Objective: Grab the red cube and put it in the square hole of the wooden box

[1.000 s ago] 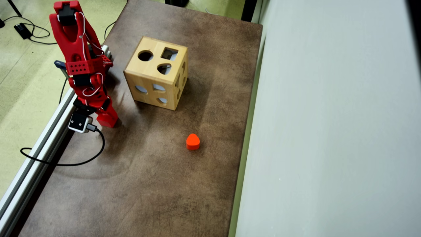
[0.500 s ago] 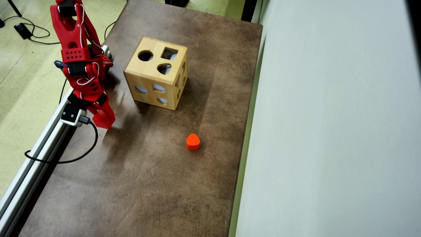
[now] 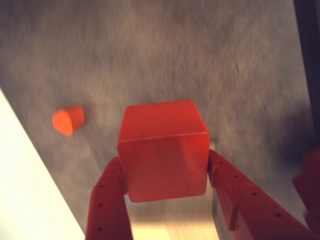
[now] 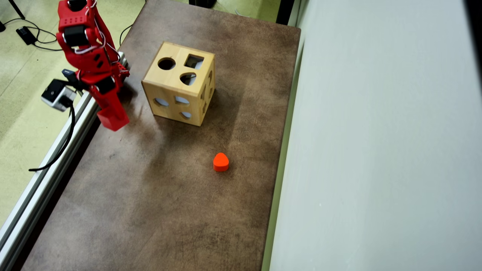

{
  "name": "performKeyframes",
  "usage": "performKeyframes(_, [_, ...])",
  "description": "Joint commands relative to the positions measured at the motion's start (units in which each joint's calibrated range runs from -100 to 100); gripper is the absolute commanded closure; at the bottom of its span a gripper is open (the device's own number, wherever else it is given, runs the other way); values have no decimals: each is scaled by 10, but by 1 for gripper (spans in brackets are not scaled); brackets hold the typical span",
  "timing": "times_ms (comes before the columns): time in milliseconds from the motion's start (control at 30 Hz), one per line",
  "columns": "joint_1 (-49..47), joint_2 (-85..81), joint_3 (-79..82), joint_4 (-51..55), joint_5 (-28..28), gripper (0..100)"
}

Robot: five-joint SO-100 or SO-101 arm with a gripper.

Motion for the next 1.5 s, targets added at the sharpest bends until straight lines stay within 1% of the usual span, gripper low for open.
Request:
performKeyframes(0, [-64,-16,-107,67,-21,99])
performKeyframes(167, [-120,-10,-169,78,-58,99])
performKeyframes(333, [-171,15,-185,79,-95,99])
performKeyframes(600, [-246,47,-189,79,-127,99])
performKeyframes(800, [-304,49,-237,79,-163,99])
performKeyframes(1033, [-370,52,-237,80,-171,99])
performKeyframes(1133, [-392,80,-238,80,-180,99])
performKeyframes(1233, [-395,100,-236,80,-194,99])
performKeyframes(1467, [-403,109,-231,80,-195,99])
